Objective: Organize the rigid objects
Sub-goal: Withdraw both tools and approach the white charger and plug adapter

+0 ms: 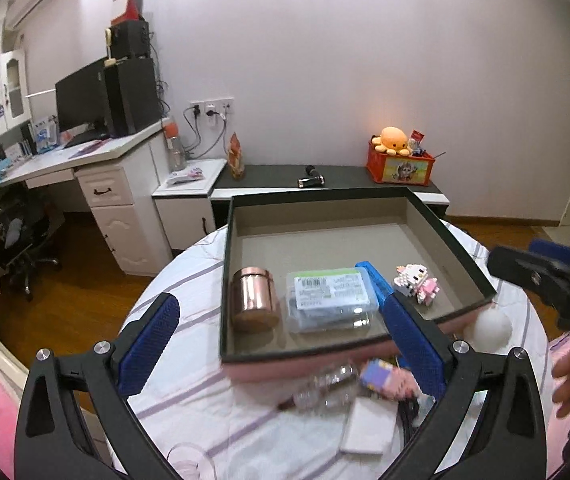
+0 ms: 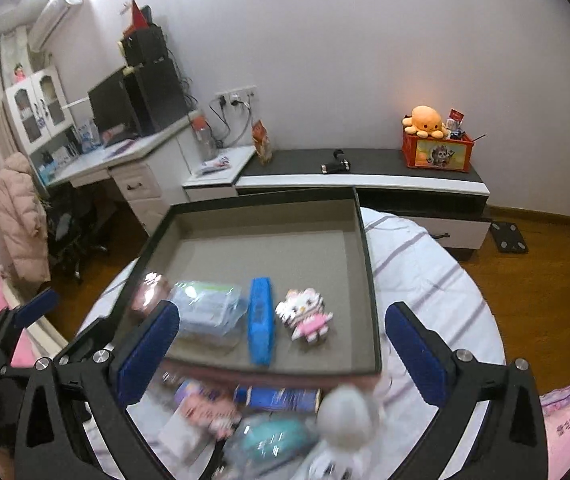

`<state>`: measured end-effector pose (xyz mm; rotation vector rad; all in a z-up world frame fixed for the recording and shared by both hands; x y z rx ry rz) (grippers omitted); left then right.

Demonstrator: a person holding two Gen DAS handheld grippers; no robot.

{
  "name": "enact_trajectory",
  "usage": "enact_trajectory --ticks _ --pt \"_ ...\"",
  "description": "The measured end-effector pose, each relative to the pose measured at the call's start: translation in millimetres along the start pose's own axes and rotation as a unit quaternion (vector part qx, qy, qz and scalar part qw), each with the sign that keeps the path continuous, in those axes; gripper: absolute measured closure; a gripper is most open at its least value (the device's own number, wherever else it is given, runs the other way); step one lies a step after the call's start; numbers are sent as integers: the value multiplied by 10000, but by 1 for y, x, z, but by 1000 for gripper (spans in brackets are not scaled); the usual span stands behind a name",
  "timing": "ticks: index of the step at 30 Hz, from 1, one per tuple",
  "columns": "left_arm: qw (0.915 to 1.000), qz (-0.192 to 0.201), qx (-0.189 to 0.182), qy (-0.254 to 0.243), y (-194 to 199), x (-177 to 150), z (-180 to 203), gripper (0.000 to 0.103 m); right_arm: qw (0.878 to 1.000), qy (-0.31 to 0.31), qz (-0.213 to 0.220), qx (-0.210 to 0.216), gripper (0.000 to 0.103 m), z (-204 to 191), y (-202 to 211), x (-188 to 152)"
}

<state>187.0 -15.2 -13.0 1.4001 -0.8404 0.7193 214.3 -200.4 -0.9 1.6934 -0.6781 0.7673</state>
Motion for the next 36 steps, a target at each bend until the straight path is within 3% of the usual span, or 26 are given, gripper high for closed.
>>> enact_trajectory --ticks 9,17,26,36 --pt "9998 20 -44 189 51 -25 -3 0 9989 -136 442 -49 0 -3 66 -55" --pt "9994 -52 -110 329 76 -52 3 0 9969 -167 630 -444 0 -2 106 -105" --pt "9987 -201 -42 471 95 -85 0 0 9978 -193 470 -417 0 -2 110 -140" --pt "9984 -302 27 482 95 -100 -8 0 9979 -188 444 -439 0 -3 108 -144"
Point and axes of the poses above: each gripper's, at about its wrist camera, not at the fingertips, and y roughly against the way its jaws point, z to its right, x to its top, the point moved 2 cm from there along -y, roughly the way its jaws point, and after that the axes turned 3 degrees about z, right-handed, at the moved point
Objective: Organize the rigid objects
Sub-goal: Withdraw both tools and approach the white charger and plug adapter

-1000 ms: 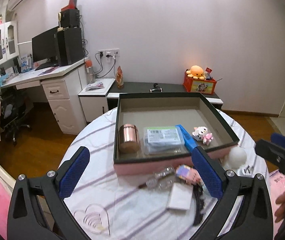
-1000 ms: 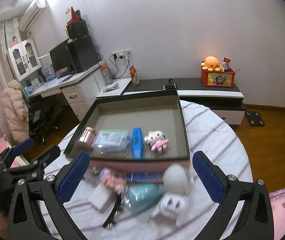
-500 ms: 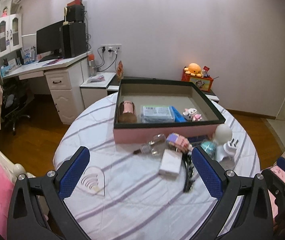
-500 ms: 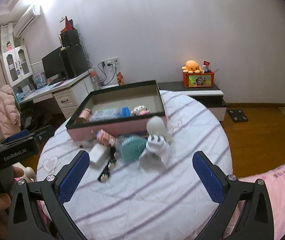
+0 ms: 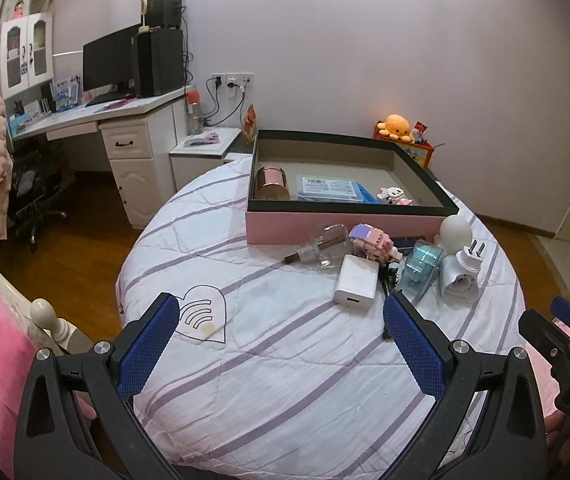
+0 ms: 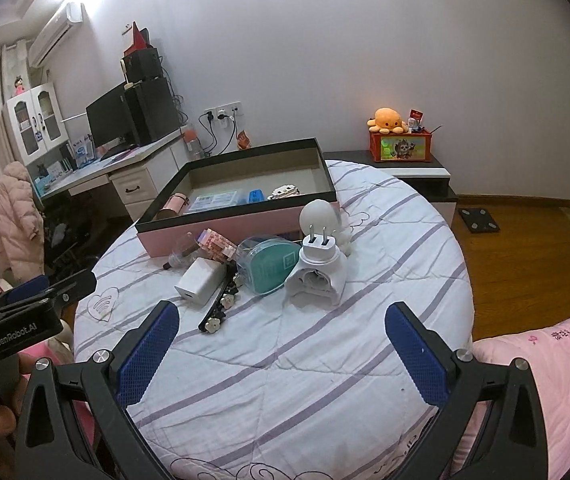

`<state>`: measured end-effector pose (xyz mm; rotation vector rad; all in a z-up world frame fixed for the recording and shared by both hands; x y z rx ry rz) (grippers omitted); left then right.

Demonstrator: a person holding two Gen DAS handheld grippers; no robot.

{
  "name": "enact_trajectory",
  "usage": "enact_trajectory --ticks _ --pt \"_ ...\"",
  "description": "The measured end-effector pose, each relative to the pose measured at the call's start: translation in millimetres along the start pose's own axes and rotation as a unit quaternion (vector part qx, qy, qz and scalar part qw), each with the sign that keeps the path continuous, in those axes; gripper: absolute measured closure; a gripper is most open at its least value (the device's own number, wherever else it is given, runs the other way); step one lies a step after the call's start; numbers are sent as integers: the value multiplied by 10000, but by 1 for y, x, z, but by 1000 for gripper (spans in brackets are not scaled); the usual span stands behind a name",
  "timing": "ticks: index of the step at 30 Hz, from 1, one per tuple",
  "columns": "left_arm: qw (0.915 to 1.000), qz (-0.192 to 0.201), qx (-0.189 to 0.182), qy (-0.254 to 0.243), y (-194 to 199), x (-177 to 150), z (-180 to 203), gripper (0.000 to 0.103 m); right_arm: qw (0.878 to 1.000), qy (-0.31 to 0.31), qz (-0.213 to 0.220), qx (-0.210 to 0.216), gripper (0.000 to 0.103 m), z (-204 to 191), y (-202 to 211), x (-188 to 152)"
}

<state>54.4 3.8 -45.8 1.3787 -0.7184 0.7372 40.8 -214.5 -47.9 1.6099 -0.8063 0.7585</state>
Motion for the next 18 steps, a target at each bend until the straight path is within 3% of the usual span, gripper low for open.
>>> enact_trajectory --ticks 18 --pt "9999 -135 -61 -61 -8 -8 5 0 9998 -119 -107 -144 0 14 -7 -4"
Point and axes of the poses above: each gripper's, at about its wrist camera, not at the fingertips, and y roughly against the way its jaws point, z to its right, x to its top, the point moved 2 cm from there along -y, roughly the way its jaws point, and after that the axes turned 3 degrees about z, right-handed, at the moved point
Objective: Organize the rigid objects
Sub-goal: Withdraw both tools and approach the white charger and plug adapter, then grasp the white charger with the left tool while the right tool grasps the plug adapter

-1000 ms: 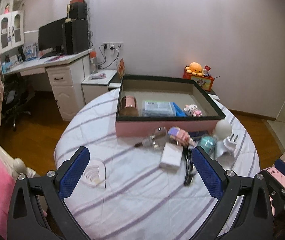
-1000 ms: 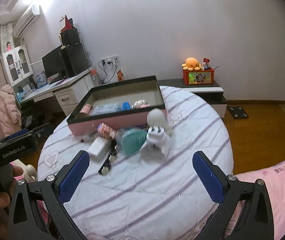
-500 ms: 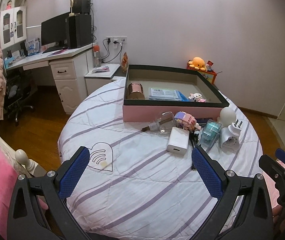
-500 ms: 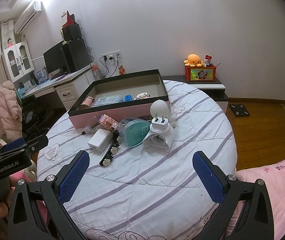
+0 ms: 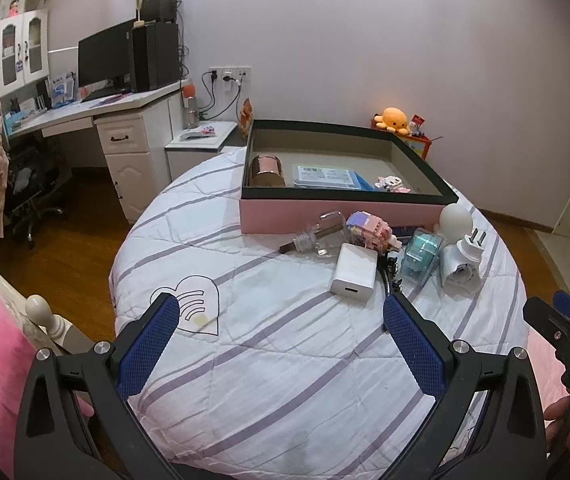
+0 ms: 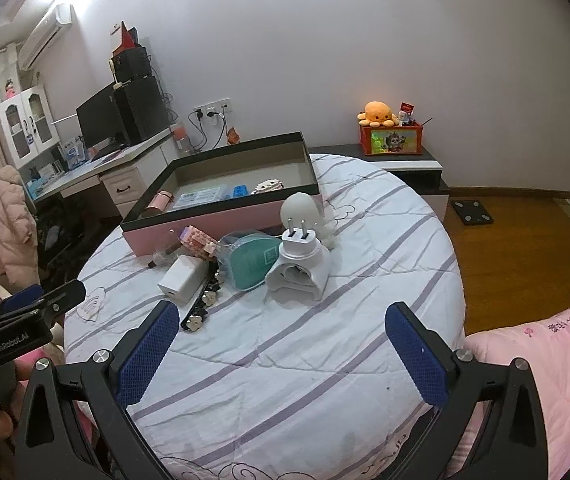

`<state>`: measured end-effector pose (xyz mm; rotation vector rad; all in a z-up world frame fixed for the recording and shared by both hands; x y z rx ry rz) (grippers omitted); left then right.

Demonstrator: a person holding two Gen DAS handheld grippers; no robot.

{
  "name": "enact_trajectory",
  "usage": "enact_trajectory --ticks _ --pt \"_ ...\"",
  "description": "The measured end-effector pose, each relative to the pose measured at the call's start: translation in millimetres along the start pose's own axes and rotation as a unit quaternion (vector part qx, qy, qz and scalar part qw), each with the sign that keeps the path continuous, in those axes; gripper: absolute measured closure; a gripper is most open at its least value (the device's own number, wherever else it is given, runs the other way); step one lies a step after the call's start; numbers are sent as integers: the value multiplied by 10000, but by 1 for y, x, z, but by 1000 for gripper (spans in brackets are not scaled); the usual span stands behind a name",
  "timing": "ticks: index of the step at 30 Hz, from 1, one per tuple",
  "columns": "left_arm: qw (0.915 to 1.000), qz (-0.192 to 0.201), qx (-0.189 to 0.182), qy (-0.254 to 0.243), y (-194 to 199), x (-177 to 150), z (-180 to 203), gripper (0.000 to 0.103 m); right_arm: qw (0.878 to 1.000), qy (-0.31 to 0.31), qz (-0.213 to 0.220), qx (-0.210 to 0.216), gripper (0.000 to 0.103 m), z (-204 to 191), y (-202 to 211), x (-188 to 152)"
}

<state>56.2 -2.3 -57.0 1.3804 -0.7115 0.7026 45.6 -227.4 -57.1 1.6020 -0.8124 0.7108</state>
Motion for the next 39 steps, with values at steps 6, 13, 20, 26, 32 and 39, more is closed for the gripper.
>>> enact_trajectory --ticks 6,13,20,26,32,39 --pt "9999 -49 -67 -79 -4 -4 6 0 10000 -35 -50 -11 0 4 -3 -2" --pt "9999 -96 -105 -97 -9 -7 9 0 9999 -61 -85 -4 0 5 -6 -3" --pt "9997 -144 -130 -176 -21 -8 14 0 9999 -60 -130 -42 0 6 -13 -4" --pt "9990 -276 -180 -302 -53 -4 22 0 9995 2 -219 -211 0 13 -36 2" --pt "9956 -582 -212 -702 -92 -3 45 0 9987 -62 -431 -249 0 23 -72 11" --pt "9928 -934 -440 -600 -129 2 53 1 9975 -231 -658 -144 0 27 -107 19"
Point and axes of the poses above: each gripper's, at about its wrist camera, not at the fingertips, and y roughly against the way its jaws point, z to its right, x to its top, the point moved 2 cm from there along -y, roughly the way its jaws point, and after that the axes turned 3 degrees about z, right-handed, at the moved point
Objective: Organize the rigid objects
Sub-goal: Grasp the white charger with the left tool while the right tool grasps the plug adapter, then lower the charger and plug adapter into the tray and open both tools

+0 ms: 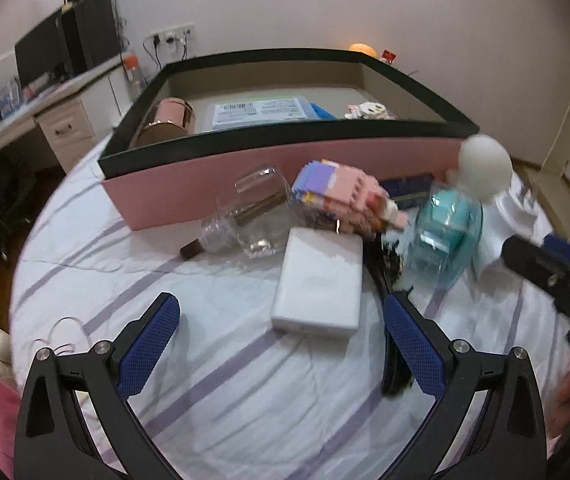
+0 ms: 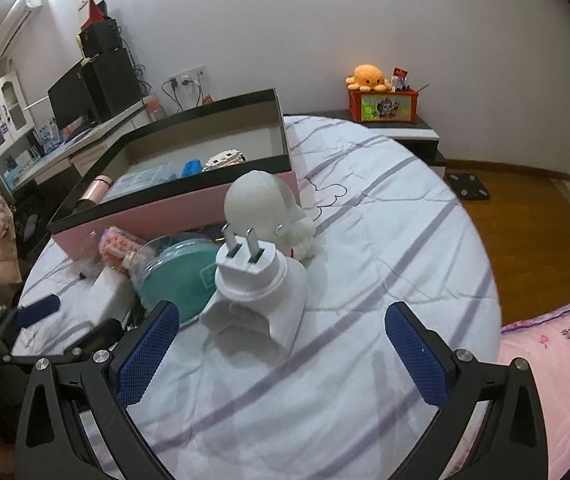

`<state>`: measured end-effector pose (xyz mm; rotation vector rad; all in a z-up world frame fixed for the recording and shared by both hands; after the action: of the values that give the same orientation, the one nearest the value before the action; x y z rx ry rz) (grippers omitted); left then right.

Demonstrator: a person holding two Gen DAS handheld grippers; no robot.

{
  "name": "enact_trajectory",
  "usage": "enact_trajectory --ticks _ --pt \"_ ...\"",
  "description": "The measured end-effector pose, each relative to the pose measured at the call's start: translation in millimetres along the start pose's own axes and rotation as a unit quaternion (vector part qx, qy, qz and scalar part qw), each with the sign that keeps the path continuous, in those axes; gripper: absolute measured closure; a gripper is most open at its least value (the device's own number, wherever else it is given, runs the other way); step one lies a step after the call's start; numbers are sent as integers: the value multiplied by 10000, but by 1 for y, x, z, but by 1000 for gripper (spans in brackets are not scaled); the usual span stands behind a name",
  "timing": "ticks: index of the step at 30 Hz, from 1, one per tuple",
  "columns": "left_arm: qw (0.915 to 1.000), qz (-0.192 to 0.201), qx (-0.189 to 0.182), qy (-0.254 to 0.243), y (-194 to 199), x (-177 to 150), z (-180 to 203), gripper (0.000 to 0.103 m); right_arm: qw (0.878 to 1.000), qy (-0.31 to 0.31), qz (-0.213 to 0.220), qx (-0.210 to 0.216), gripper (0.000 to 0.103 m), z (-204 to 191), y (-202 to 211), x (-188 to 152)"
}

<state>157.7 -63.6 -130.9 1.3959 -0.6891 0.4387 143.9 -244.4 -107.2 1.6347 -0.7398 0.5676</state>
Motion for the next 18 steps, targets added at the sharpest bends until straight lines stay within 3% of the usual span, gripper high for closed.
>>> enact_trajectory --ticks 2,7,13,18 --pt "9997 -64 -165 152 -7 4 -4 3 10000 -62 -30 33 1 -1 -7 2" --pt "9993 -65 -295 215 -11 7 -7 22 9997 -149 -198 60 26 -1 -23 -1" --pt "9995 5 -302 -115 -9 5 9 62 9994 199 -240 -161 43 -16 -30 -1" --pt "9976 31 -659 214 1 0 -4 62 9998 188 -75 -13 46 -15 -16 -9"
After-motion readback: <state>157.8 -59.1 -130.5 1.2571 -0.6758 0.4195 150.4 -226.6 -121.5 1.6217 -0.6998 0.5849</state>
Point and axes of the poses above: each gripper's, at about its wrist camera, not at the fingertips, and y roughly against the way its jaws point, z to its right, x to its top, the point moved 2 cm from there along -y, roughly the way its jaws point, and after that the axes turned 3 degrees about z, right-handed, at the moved point
